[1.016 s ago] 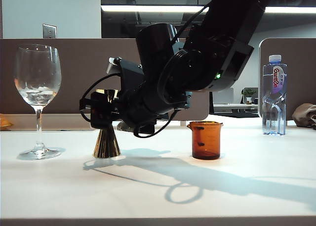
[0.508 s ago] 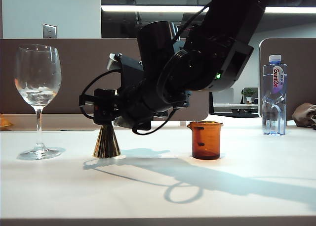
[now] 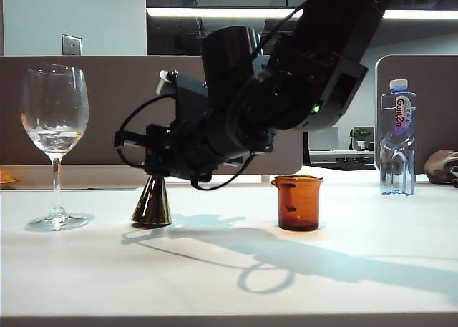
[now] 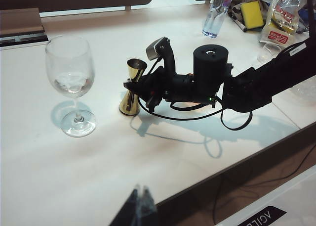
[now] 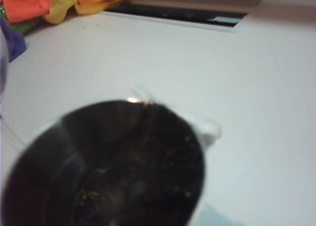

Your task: Pick up the small amber measuring cup and pour the water in it into the jigger, then pick up the jigger and pour the water in it into the wine glass.

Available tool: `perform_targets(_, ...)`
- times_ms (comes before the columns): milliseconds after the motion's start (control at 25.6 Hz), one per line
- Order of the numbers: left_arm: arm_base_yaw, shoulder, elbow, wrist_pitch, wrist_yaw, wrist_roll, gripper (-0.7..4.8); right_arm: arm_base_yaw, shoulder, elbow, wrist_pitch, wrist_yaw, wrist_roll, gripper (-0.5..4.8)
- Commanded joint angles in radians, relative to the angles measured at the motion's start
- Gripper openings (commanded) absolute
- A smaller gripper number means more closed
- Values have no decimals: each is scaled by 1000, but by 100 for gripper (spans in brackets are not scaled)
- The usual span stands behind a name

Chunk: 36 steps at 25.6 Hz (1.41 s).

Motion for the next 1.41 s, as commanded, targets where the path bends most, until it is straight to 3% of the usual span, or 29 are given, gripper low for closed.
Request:
perform_targets(39, 0, 1, 2, 6, 0, 0, -2, 1, -1, 0, 3, -1, -2, 93)
perform_targets(195, 0, 1, 2, 6, 0, 0, -2, 1, -1, 0, 3, 0, -7, 91)
perform_targets(312, 0, 1, 2, 6, 0, 0, -2, 2, -2, 0, 3, -1, -35, 47)
perform_targets(508, 0, 1, 2, 6, 0, 0, -2, 2, -5, 0, 3, -1, -59, 44)
perform_targets(625, 0, 1, 2, 6, 0, 0, -2, 1, -19, 0, 1, 8, -83, -6)
perform_targets(1250, 0, 1, 2, 6, 0, 0, -2, -16, -239, 2, -174, 69, -200, -6)
perform_targets(1406, 0, 1, 2, 6, 0, 0, -2, -20, -278, 57, -309, 70, -216, -6)
